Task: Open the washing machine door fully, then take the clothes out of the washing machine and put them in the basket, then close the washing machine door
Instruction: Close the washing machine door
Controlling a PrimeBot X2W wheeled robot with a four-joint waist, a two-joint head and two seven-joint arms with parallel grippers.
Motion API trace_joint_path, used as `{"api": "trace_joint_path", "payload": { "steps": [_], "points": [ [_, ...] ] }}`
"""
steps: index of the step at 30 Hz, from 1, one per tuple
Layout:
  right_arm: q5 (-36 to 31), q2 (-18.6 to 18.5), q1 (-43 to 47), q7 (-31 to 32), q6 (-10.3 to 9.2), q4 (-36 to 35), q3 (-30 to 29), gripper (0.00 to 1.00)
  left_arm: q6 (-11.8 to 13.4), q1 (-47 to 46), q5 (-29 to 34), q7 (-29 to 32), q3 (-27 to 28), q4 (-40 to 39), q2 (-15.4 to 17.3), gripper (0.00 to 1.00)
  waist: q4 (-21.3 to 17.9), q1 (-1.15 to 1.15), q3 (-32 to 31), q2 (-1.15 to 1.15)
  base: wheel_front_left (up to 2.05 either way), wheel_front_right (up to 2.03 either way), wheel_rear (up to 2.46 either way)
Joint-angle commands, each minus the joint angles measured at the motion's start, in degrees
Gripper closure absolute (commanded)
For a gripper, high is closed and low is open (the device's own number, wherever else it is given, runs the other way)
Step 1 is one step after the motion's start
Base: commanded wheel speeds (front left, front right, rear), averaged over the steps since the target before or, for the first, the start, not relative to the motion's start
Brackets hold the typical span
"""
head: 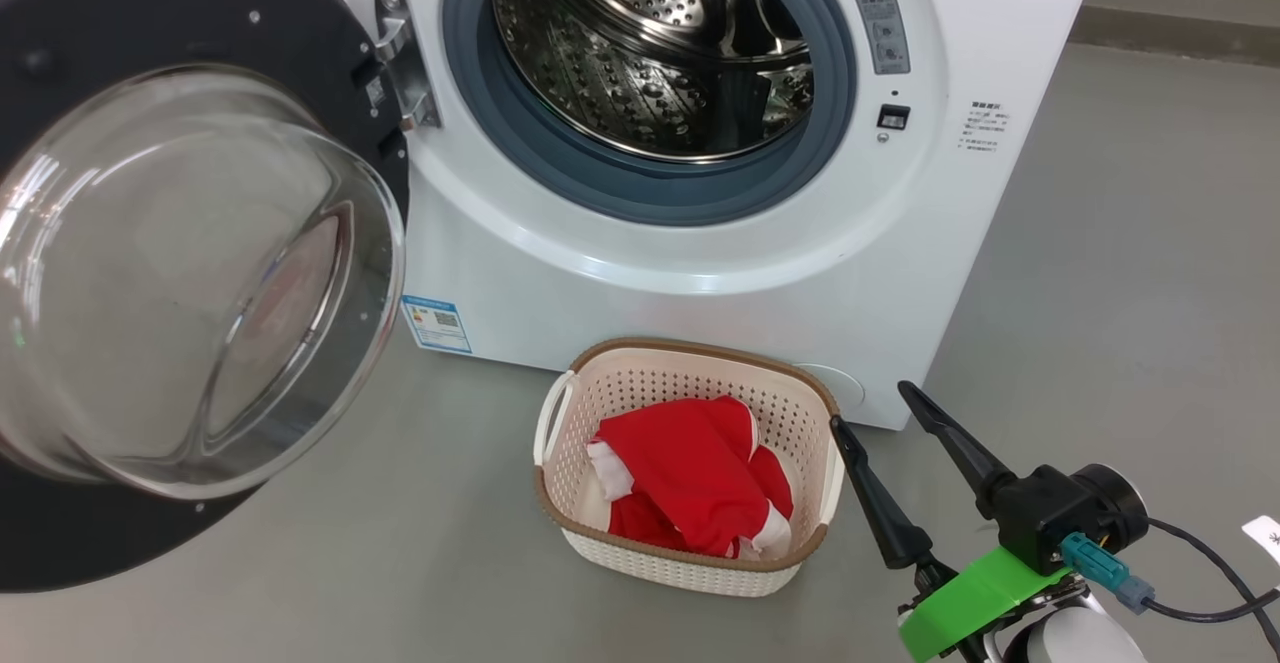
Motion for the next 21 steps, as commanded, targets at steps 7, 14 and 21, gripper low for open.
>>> {"api": "trace_joint_path", "payload": {
  "steps": [7,14,21],
  "points": [
    [0.8,-0.6,-2.6,-0.4,0.2,-1.1,1.2,0.0,-2.7,-2.3,-0.8,2.8,0.2,1.3,5.2,1.0,-0.8,0.0,0.7,0.0,0.0,0.0,0.0],
    [0.9,-0.5,-2.7,-0.4,0.2,-1.1,1.0,0.0,-5.0,-1.9,-1.9,6.7,-0.7,2.3,5.3,1.0,-0.5,0.0,0.9,0.0,0.0,0.0,0.0],
    [1.7,-0.1,-2.5,-0.4,0.2,-0.8,1.4,0.0,-7.4,0.1,-3.0,11.4,-1.9,0.9,4.7,1.0,-0.1,0.0,0.8,0.0,0.0,0.0,0.0]
  ]
}}
